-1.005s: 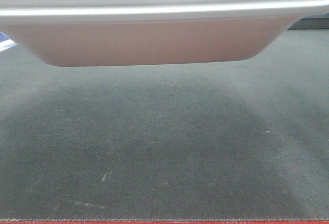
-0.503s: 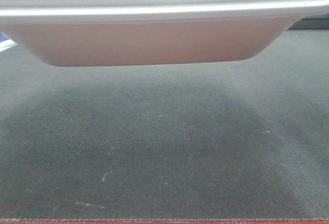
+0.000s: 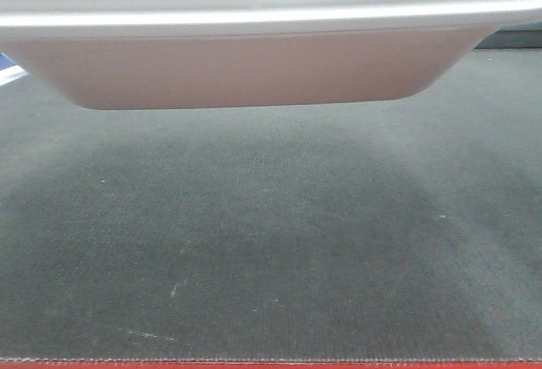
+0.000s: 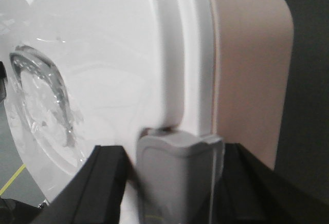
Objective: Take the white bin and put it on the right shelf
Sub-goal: 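Hold the raised bin steady with both grippers, then hold the bin with both grippers while turning away from the table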
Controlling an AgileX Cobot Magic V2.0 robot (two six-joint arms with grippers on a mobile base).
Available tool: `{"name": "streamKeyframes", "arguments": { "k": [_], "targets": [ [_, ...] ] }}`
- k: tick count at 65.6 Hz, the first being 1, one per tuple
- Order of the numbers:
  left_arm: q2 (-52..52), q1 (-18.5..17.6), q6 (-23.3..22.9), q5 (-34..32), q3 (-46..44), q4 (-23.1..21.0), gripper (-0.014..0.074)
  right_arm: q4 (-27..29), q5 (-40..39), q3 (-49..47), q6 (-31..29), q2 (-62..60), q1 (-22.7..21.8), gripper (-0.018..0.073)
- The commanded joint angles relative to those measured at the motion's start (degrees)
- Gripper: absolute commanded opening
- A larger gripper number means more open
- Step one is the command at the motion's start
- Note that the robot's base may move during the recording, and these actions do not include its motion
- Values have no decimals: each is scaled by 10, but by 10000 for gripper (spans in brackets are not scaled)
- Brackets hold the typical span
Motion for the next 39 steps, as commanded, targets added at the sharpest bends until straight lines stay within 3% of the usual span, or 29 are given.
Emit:
{"name": "streamKeyframes", "arguments": {
  "k": [1, 39],
  "targets": [
    [-13, -12, 7, 51, -17, -104, 188, 110, 101, -17, -1, -15, 9, 368],
    [-13, -12, 7, 51, -17, -104, 188, 110, 100, -17, -1, -15, 9, 368]
  ]
}}
